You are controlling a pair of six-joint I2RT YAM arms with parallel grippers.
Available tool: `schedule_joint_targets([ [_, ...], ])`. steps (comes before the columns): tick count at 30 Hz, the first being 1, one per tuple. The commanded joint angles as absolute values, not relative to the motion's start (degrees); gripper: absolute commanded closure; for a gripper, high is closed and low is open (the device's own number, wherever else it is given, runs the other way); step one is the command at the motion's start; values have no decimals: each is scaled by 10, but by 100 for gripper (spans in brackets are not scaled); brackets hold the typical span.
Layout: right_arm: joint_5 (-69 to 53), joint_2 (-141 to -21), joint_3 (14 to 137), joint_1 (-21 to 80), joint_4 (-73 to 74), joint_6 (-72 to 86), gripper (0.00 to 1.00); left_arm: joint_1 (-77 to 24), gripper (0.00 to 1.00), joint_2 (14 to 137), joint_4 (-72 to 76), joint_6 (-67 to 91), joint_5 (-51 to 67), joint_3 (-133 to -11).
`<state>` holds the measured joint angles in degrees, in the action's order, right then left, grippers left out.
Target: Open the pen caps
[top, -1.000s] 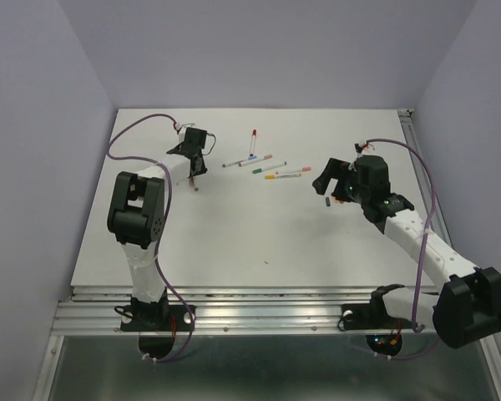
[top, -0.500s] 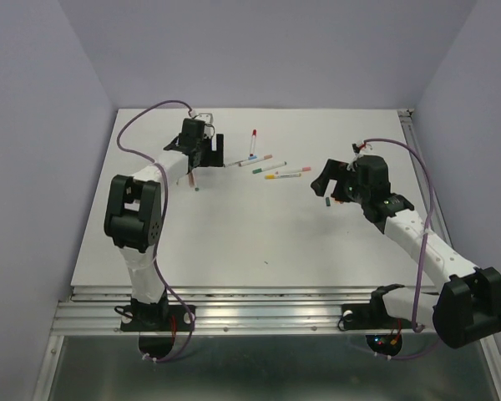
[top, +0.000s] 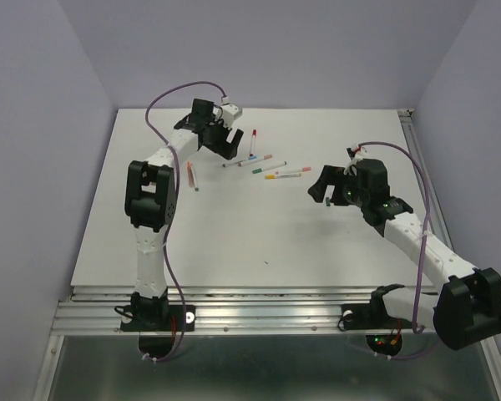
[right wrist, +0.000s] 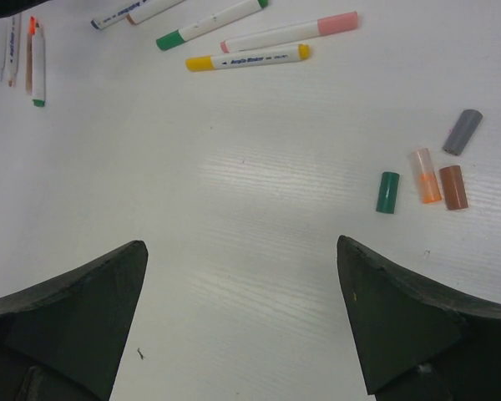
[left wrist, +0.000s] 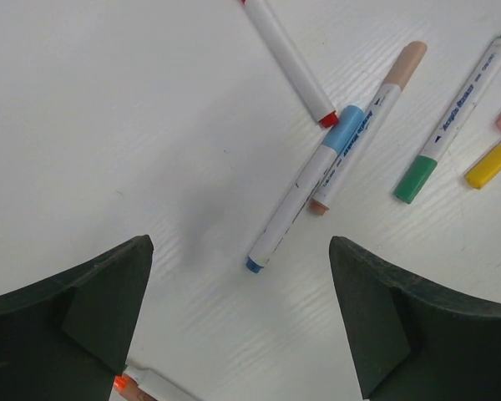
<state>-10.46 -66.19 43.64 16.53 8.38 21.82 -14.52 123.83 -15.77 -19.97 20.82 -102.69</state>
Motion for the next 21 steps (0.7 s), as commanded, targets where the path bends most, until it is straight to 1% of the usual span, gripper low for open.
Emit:
schedule_joint_targets([
  [1,-113,-653,432,165,54,202,0,-145,2,1252,-234,-272,227,-1075],
  [5,-115,-657,433,165,53,201,0,-148,6,1275,-259,-293,243,-1102],
  [11,-117,-664,438,165,58,203,0,-162,10,1301,-282,-317,210,-1114],
  [12,-116,-666,438,165,58,205,0,-164,15,1305,-285,-323,195,-1116],
  [17,-114,-660,437,165,62,206,0,-170,22,1324,-290,-323,173,-1138],
  [19,-114,-657,436,165,62,206,0,-171,27,1333,-293,-327,184,-1146],
  [21,-113,-654,436,165,63,205,0,-171,27,1339,-296,-329,181,-1158],
])
